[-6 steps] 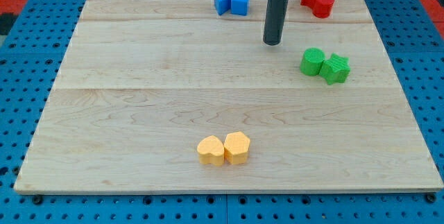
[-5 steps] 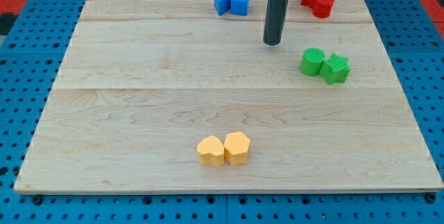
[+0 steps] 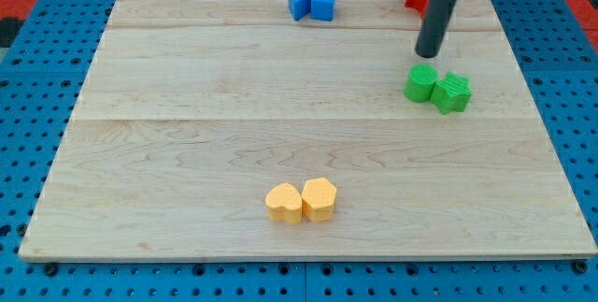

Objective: Move your arm to the top right

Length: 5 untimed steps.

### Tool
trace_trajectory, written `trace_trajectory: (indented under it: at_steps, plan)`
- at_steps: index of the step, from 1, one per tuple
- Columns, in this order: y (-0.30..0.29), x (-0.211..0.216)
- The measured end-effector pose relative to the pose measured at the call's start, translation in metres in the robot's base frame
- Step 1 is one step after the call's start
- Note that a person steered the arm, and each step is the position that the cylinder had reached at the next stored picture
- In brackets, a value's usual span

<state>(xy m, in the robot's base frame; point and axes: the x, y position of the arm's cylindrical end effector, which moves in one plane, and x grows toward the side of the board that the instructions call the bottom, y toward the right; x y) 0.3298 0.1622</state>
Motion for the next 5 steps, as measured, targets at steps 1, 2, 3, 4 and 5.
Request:
trace_trajectory:
  at_steps: [1,2,3,4,5]
  plan:
    - [0.013,-0.001]
    - [0.028,-0.009]
    - [0.032,-0.019]
    - [0.065,-0.022]
    - [0.092,-0.045]
